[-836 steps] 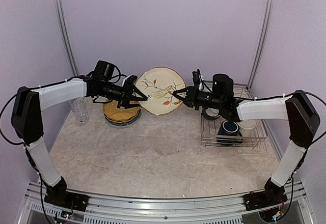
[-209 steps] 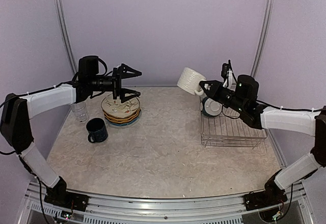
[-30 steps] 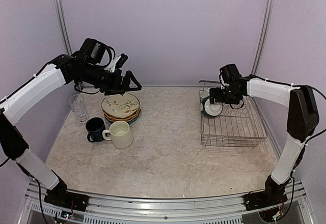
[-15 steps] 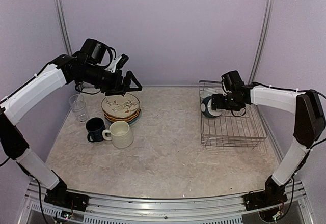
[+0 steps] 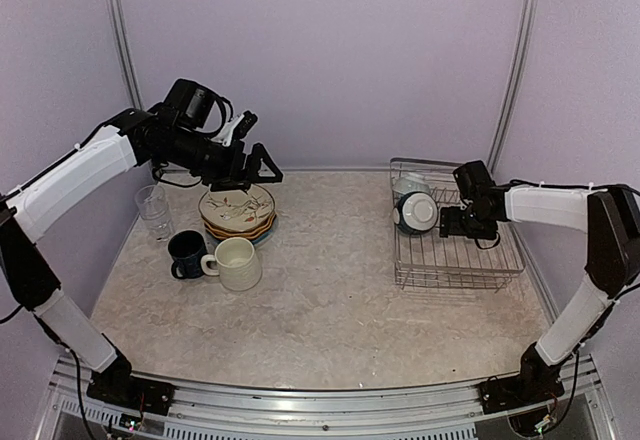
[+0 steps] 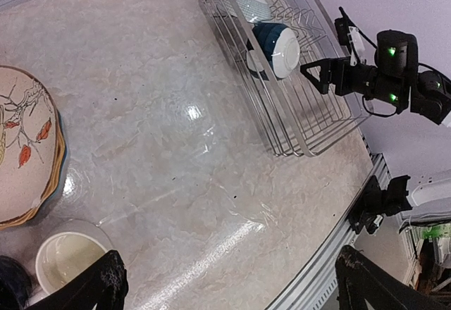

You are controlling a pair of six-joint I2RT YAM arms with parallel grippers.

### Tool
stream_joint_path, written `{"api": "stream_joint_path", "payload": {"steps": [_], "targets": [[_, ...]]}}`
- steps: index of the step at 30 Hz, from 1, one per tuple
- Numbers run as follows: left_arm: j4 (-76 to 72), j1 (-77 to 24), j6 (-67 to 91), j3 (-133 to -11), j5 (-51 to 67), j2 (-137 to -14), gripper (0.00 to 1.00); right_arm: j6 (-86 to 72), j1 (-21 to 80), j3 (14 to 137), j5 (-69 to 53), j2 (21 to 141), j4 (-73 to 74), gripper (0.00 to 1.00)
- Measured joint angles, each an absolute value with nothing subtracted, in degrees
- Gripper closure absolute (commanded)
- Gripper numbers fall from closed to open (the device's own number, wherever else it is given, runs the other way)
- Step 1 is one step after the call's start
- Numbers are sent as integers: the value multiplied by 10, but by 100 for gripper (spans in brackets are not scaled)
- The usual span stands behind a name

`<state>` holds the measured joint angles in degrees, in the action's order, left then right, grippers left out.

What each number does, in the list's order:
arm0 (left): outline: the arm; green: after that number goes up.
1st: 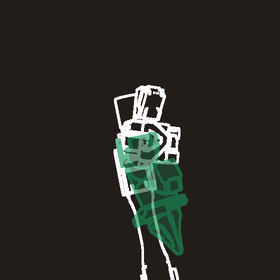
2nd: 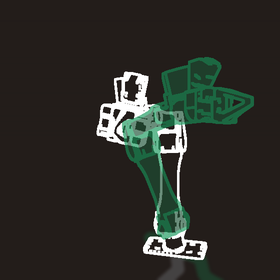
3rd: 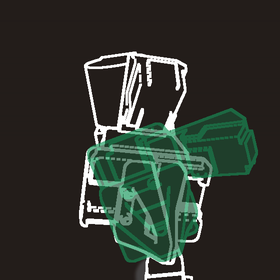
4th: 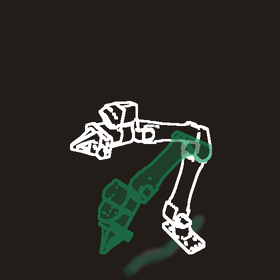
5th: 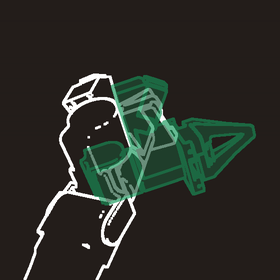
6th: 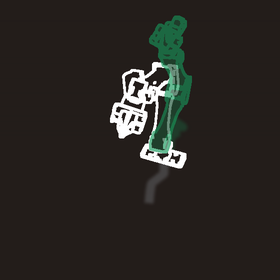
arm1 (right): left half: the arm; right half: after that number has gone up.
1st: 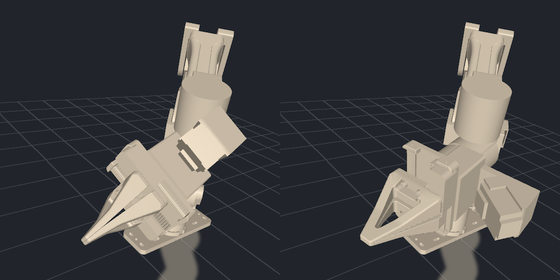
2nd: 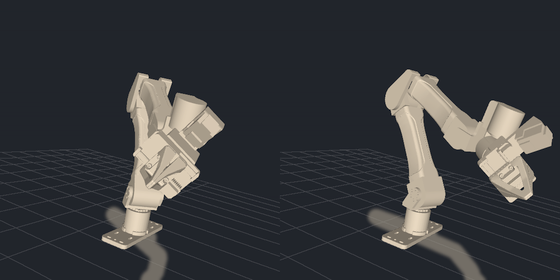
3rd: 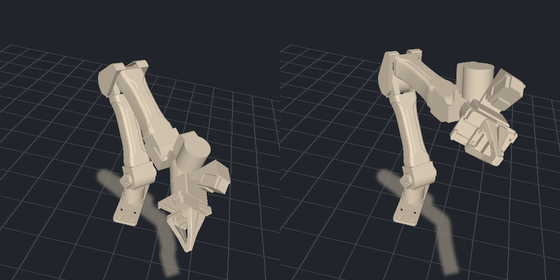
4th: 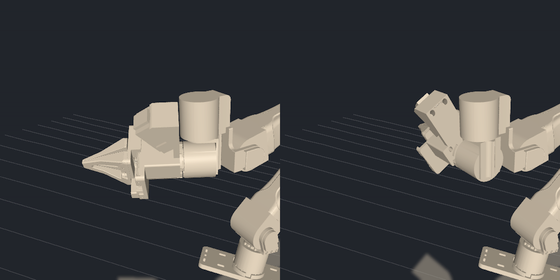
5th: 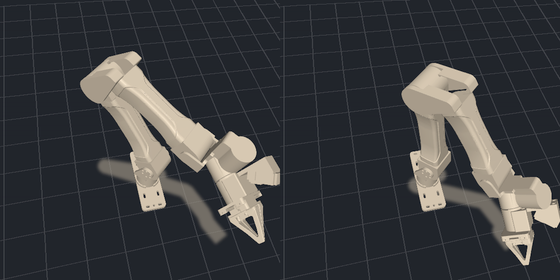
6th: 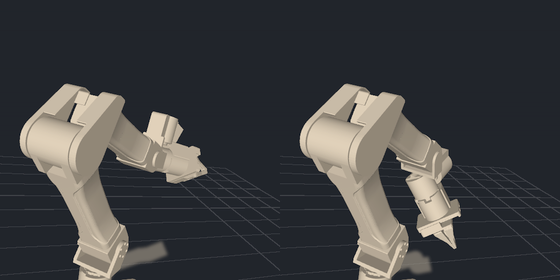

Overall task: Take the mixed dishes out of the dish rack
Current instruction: Adjust the bowl on the dish rack.

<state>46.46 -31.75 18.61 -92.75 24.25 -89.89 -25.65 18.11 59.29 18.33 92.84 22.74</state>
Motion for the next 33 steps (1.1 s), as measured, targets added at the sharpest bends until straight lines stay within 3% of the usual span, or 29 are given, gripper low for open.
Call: {"api": "stream_joint_path", "payload": {"steps": [5,10,21,33], "targets": [[465,-322,186,-927,242,-904,1,-249,185,593,154,894,221,1],[465,-322,186,-927,245,-905,1,-238,203,611,113,848,208,0],[465,-322,186,-927,250,-911,1,-220,206,716,80,957,185,0],[465,-323,186,-927,250,-918,1,-224,205,714,114,986,171,1]]}}
